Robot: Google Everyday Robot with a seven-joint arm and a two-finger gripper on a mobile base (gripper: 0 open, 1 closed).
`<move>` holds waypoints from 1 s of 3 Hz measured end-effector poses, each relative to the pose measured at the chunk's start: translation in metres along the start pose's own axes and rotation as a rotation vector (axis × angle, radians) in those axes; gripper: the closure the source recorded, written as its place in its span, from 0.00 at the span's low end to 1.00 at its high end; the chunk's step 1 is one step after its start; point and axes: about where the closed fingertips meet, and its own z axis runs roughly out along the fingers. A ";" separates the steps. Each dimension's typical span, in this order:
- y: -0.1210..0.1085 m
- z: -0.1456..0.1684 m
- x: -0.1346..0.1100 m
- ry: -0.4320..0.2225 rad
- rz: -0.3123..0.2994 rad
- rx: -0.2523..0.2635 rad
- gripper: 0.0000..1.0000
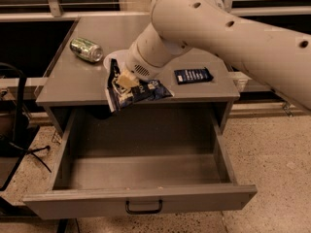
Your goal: Pick blue chip bag from top drawer and place on counter
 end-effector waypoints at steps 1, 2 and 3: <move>-0.008 0.008 -0.002 -0.008 -0.020 0.019 1.00; -0.016 0.014 -0.002 -0.018 -0.037 0.035 1.00; -0.025 0.024 -0.003 -0.026 -0.051 0.046 1.00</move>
Offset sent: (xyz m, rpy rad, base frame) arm 0.0332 0.0039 -0.0093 0.0039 -0.0820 0.0128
